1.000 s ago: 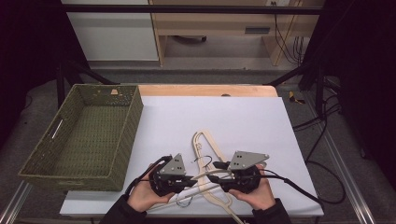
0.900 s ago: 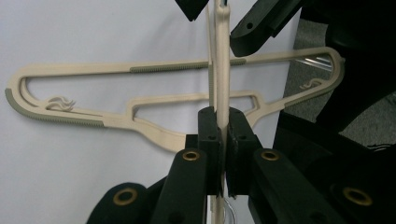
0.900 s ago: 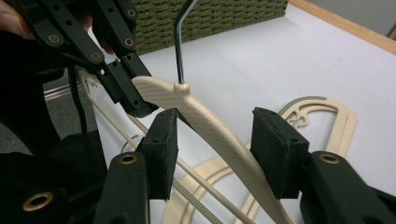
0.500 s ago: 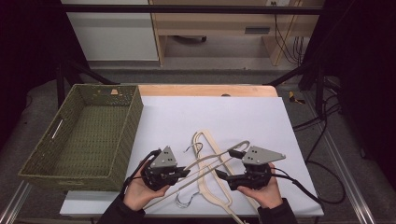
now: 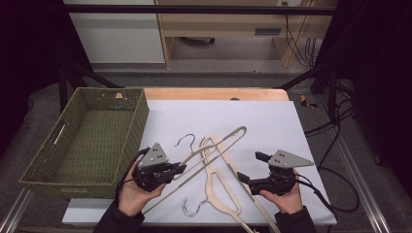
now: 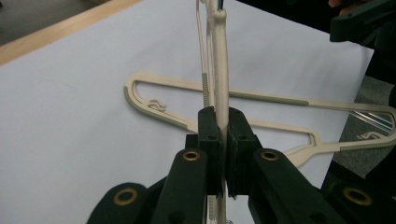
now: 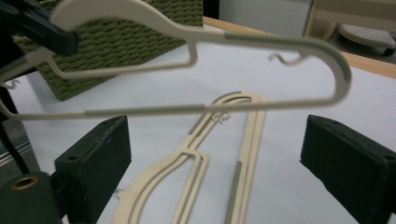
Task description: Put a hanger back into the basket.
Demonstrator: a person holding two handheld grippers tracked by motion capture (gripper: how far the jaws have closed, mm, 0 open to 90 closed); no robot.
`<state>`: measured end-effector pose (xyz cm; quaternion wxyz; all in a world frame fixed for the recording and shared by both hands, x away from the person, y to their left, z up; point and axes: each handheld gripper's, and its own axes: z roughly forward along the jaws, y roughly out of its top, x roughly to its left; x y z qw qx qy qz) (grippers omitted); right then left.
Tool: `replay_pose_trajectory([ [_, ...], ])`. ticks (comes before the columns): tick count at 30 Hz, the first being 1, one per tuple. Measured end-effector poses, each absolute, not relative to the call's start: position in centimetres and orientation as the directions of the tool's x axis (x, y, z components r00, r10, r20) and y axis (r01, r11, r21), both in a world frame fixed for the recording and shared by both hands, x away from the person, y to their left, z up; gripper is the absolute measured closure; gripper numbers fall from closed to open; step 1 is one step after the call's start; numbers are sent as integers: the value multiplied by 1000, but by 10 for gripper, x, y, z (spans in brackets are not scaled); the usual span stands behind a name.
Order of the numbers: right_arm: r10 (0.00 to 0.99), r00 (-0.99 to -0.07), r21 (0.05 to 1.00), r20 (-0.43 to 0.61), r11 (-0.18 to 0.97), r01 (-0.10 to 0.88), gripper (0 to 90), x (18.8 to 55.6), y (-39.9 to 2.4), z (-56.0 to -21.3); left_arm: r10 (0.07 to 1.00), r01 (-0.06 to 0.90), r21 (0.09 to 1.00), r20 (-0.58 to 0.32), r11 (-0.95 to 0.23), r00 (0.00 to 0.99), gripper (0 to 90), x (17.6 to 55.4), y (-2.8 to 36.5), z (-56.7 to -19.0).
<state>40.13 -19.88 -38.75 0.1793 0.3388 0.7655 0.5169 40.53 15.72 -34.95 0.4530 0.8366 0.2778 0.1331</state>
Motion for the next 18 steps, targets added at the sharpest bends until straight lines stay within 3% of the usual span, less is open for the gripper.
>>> replay_pose_trajectory([
  [18,753,-651,917,98,186,352,56,402,-220,-392,632,261,888,42,-379,774,863,410,214,-280],
])
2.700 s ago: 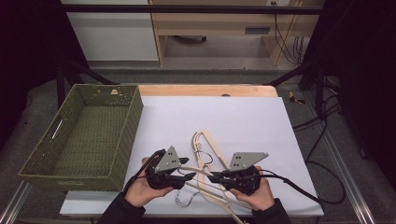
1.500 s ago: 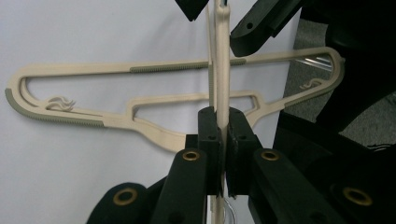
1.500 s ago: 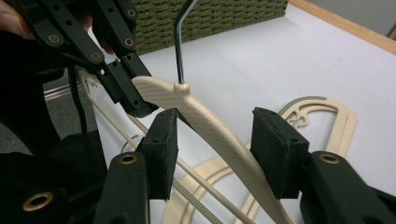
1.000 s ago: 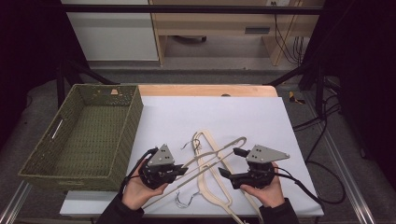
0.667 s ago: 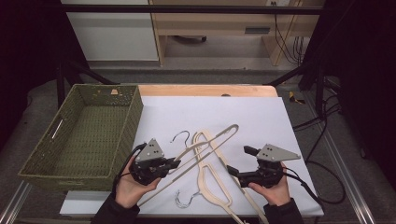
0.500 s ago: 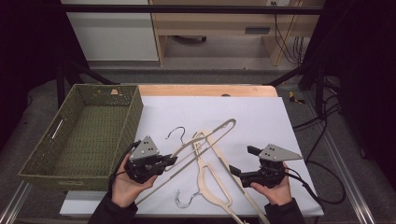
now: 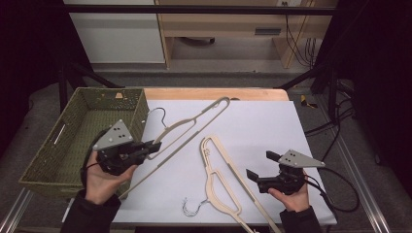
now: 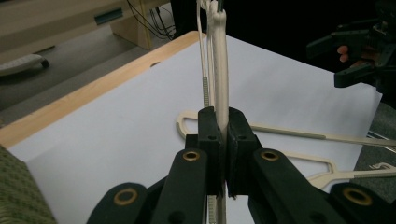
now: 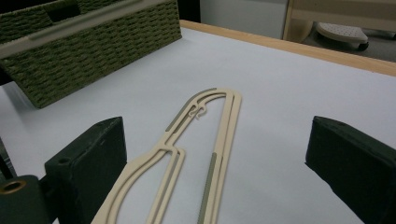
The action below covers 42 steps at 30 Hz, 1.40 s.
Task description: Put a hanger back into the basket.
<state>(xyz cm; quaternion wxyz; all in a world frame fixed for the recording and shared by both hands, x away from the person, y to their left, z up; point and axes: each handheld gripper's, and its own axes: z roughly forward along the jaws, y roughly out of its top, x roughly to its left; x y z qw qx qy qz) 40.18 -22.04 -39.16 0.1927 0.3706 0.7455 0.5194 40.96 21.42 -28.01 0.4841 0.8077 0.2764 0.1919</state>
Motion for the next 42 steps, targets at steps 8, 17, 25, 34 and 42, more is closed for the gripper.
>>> replay_pose_trajectory([
  [8,756,-647,918,93,187,351,54,402,-223,-392,665,246,896,69,-368,744,863,420,248,-256],
  [17,758,-646,919,91,185,347,48,402,-226,-391,721,282,895,61,-346,691,863,447,302,-242],
  [25,764,-639,920,92,180,348,39,401,-227,-390,742,280,886,101,-371,663,863,463,330,-246],
  [34,762,-640,919,95,181,351,32,401,-229,-389,783,325,870,105,-372,613,864,475,366,-258],
  [42,767,-633,921,100,170,351,33,400,-231,-388,798,348,857,115,-381,592,864,481,392,-272],
])
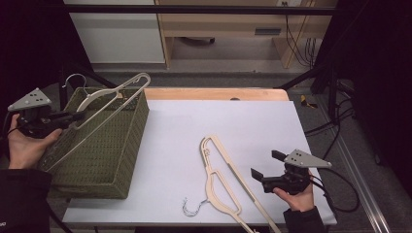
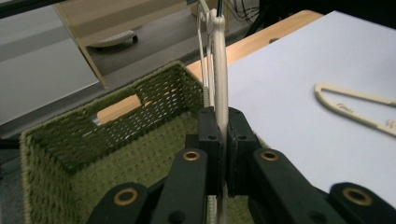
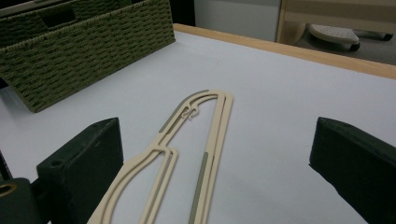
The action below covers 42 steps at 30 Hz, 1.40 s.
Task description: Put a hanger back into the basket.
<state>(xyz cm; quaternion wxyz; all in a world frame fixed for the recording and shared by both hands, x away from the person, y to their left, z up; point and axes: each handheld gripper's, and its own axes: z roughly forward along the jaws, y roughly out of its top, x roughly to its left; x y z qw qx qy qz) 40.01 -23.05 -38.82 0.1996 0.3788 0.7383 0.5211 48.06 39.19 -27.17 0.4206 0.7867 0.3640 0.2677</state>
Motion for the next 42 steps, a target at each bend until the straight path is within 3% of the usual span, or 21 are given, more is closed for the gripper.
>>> replay_pose_trajectory([
  [16,767,-633,914,105,177,366,33,401,-231,-390,811,391,820,143,-418,567,864,482,421,-306],
  [35,764,-637,913,106,178,366,37,402,-231,-391,813,455,760,161,-464,559,861,484,391,-378],
  [42,761,-640,913,105,182,366,38,402,-229,-391,802,516,712,111,-476,587,824,486,386,-389],
])
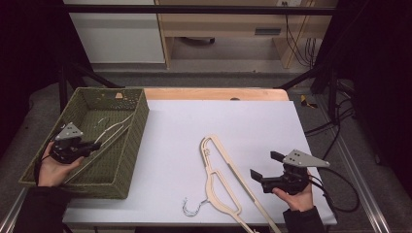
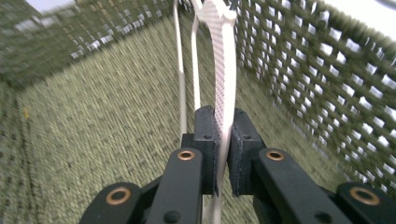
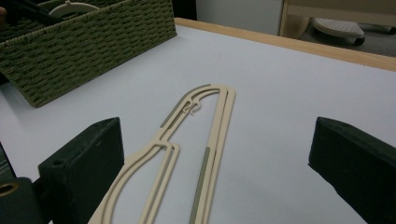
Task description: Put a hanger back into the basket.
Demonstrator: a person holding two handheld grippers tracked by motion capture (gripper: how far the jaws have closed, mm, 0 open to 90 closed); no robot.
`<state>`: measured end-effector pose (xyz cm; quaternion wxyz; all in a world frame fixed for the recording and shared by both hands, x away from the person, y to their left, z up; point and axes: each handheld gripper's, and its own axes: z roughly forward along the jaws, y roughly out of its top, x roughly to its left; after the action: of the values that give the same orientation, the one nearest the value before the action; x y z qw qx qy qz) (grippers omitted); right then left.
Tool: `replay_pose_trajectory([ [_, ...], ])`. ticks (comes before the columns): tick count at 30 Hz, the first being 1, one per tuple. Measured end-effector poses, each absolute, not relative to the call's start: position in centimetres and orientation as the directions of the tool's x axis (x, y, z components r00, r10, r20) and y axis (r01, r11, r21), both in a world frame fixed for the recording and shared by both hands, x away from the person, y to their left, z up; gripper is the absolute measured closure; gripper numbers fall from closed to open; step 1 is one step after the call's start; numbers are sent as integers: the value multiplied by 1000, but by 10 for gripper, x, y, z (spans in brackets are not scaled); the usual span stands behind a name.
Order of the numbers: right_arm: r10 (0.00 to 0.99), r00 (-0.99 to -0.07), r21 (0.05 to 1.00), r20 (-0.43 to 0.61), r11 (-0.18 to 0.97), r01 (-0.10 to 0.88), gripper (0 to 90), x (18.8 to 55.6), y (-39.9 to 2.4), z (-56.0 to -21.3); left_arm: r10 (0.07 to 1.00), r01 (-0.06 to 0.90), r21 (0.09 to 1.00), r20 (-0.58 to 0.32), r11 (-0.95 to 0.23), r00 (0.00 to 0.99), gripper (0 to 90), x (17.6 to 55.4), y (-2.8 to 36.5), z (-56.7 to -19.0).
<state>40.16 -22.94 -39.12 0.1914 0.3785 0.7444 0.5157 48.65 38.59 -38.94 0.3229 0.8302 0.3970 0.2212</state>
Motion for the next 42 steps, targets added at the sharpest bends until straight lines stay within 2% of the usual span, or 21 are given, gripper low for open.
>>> replay_pose_trajectory([
  [8,761,-640,912,107,181,368,38,402,-229,-391,777,536,668,100,-515,621,796,489,381,-393],
  [15,759,-642,913,108,180,367,39,401,-229,-392,777,543,669,83,-508,624,775,490,380,-396],
  [27,759,-643,912,108,181,367,41,401,-228,-392,765,544,650,91,-530,638,668,491,377,-395],
  [32,760,-641,914,108,176,364,41,401,-229,-391,776,532,678,93,-508,624,585,488,379,-390],
  [34,760,-641,914,108,177,364,41,401,-229,-391,785,519,701,92,-488,613,505,486,380,-386],
  [38,758,-643,917,107,176,359,43,401,-230,-390,825,482,796,39,-367,564,371,476,389,-368],
  [39,758,-644,917,106,175,357,44,400,-231,-390,825,482,796,39,-367,564,342,476,389,-368],
  [42,754,-645,919,122,161,361,59,400,-230,-389,853,442,857,-6,-264,522,283,464,392,-355],
])
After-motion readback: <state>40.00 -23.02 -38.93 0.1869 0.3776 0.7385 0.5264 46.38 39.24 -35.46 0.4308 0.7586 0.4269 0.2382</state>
